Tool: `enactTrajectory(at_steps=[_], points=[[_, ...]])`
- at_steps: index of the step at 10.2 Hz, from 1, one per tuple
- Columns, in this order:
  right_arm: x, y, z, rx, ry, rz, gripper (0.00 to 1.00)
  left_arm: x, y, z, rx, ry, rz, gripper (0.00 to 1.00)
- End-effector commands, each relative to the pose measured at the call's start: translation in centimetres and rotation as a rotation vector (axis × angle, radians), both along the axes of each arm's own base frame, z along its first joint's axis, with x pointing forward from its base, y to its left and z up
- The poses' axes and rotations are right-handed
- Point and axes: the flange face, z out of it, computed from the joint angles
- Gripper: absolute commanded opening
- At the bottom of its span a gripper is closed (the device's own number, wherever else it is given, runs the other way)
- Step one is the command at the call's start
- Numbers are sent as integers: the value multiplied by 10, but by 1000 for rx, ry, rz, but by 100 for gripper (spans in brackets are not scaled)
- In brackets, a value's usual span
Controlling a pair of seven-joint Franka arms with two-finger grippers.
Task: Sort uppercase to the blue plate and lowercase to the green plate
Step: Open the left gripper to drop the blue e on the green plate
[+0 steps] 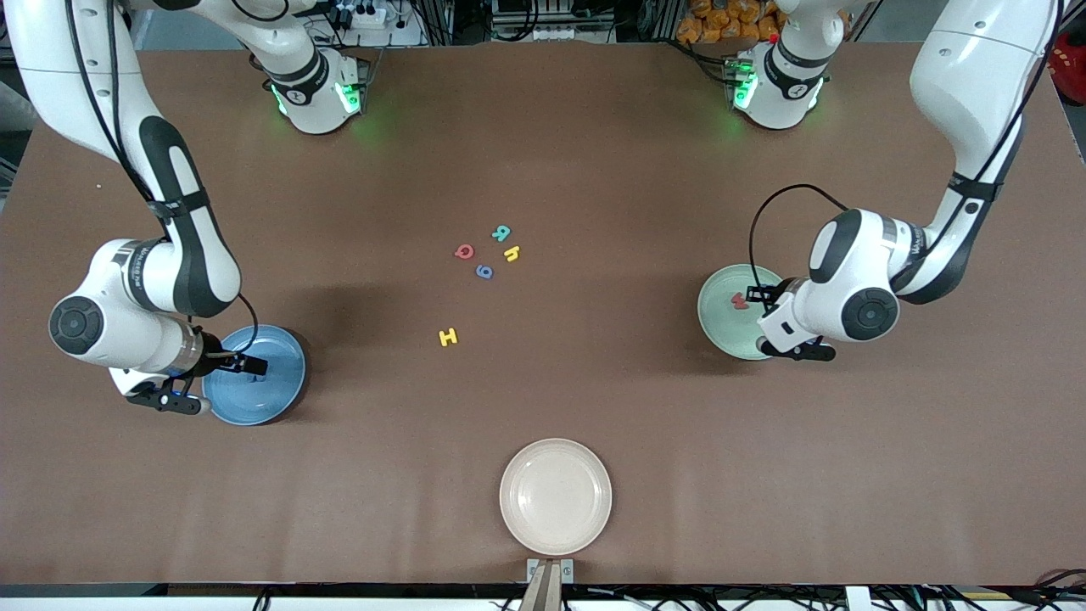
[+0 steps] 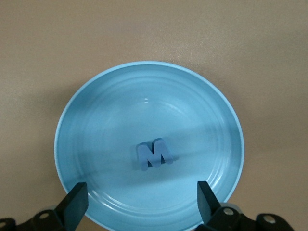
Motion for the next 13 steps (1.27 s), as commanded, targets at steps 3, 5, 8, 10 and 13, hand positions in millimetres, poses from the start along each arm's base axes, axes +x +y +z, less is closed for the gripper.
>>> enactTrajectory(at_steps=[3,5,8,10,13], points=[[0,1,2,-1,3,-5,100,-3,-1,-15,56,-55,-22,48],[0,1,2,-1,3,-5,100,-1,1,-15,53,-62,-17,82],[0,2,2,-1,3,-3,100,14,-6,11,51,-109,0,100],[0,2,2,-1,3,-3,100,24,-35,42,36,-169,48,100],[0,3,2,-1,5,-2,100,26,-104,81,12,-231,183,100]])
